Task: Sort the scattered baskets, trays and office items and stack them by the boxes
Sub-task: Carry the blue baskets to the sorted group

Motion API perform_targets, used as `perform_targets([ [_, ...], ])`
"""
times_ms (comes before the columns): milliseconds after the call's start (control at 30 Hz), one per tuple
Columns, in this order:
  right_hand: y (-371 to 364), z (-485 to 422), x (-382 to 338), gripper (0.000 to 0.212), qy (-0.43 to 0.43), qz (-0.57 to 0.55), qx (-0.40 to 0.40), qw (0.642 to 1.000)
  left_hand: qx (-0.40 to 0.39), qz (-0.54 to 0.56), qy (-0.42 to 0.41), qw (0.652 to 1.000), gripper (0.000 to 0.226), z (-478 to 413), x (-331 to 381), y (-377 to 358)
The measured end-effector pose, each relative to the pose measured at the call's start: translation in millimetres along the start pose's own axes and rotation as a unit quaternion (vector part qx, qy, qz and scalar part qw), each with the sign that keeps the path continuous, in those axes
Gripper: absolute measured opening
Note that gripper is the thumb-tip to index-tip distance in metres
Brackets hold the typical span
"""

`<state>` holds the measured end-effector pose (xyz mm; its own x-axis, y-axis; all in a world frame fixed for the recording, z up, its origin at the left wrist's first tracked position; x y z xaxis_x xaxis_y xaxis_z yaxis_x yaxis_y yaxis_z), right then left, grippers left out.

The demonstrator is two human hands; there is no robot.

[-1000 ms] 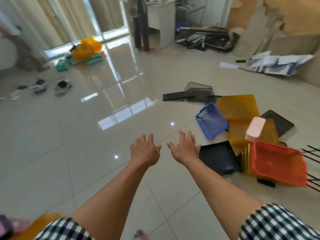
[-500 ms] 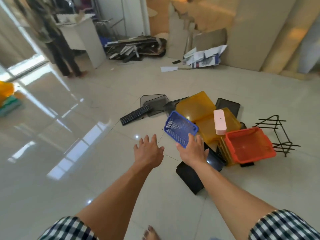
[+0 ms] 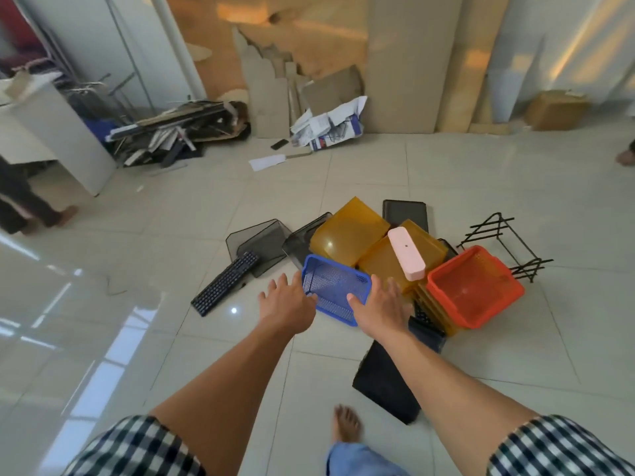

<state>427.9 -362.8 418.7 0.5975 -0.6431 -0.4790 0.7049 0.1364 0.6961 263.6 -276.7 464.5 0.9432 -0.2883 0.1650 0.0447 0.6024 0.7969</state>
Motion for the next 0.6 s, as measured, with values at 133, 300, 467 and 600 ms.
perform_targets([
  [133,5.2,-52.6,-20.4,0.081,-0.023,-0.028,-0.006,0.999,-0.026,-0.018,-0.01,0.999,0.069,-57.6,-0.1,29.1],
  [300,31.2,-110.1,-35.9,0.081,-0.054,-0.035,-0.012,0.998,-0.046,-0.015,-0.017,0.999,0.07,-118.4,4.0,66.9],
  [467,51.8,-156.6,-50.3,0.078,-0.079,-0.052,-0.001,0.995,-0.069,-0.026,-0.043,0.996,0.07,-169.5,19.1,97.9],
  [600,55.6,-194.7,-60.7,0.079,-0.101,-0.071,0.009,0.992,-0.084,-0.048,-0.073,0.993,0.07,-221.5,29.1,120.2],
])
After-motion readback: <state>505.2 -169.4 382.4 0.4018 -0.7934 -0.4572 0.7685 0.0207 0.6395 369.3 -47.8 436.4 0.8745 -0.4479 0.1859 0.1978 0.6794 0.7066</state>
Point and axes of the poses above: each hand's wrist, its own z-axis away from the middle knuckle, its own y-axis out of the back of the hand, x = y × z, the point moved 2 cm from there along -z, towards the middle knuckle, and after that the axes turned 15 degrees about -x, right-handed, at the moved point
